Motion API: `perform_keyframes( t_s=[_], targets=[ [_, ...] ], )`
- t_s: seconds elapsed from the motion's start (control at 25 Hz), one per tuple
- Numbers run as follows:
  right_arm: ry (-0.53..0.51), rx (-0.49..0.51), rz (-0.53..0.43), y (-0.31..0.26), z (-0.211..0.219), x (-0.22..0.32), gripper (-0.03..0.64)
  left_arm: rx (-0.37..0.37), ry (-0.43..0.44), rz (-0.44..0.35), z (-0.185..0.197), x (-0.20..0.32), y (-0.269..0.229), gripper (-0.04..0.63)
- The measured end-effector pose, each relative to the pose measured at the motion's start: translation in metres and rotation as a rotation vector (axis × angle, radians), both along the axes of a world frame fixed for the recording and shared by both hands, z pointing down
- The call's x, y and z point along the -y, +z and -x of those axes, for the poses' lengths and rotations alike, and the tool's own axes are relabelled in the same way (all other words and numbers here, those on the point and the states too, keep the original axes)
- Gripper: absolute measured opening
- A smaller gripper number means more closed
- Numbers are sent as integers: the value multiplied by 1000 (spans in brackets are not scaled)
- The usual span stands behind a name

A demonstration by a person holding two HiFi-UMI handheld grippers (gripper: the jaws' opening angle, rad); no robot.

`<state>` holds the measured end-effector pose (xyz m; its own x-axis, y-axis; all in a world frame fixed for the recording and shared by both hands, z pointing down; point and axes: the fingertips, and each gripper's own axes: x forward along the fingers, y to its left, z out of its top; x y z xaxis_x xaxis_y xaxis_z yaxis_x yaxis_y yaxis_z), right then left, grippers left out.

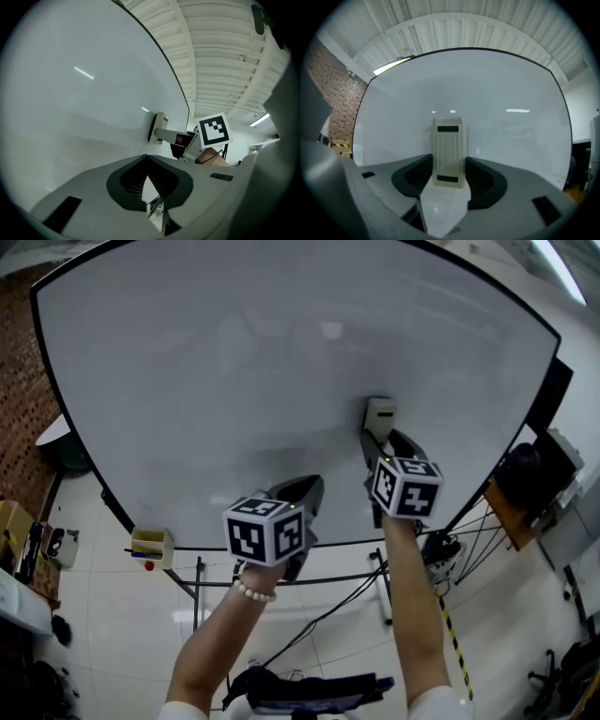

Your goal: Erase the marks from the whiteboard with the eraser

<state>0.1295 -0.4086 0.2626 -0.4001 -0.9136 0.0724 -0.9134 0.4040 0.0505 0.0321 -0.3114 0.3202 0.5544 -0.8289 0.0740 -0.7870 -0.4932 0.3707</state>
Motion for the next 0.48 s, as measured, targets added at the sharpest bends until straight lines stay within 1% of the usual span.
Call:
perform_keyframes(
  t_s=[0.12, 0.24, 0.4, 0.48],
  targets=[
    [-17, 10, -1, 1, 20, -7, 250, -2, -18, 3, 16, -8, 3, -12],
    [-17, 26, -1, 2, 41, -14, 250, -4, -24, -2, 41, -15, 5, -12],
    [-26, 26, -5, -1, 82, -26, 250, -8, -10, -11, 79, -25, 5, -12],
    [-14, 25, -8, -3, 104, -33, 250, -6, 2, -11, 101, -32, 4, -12]
  ],
)
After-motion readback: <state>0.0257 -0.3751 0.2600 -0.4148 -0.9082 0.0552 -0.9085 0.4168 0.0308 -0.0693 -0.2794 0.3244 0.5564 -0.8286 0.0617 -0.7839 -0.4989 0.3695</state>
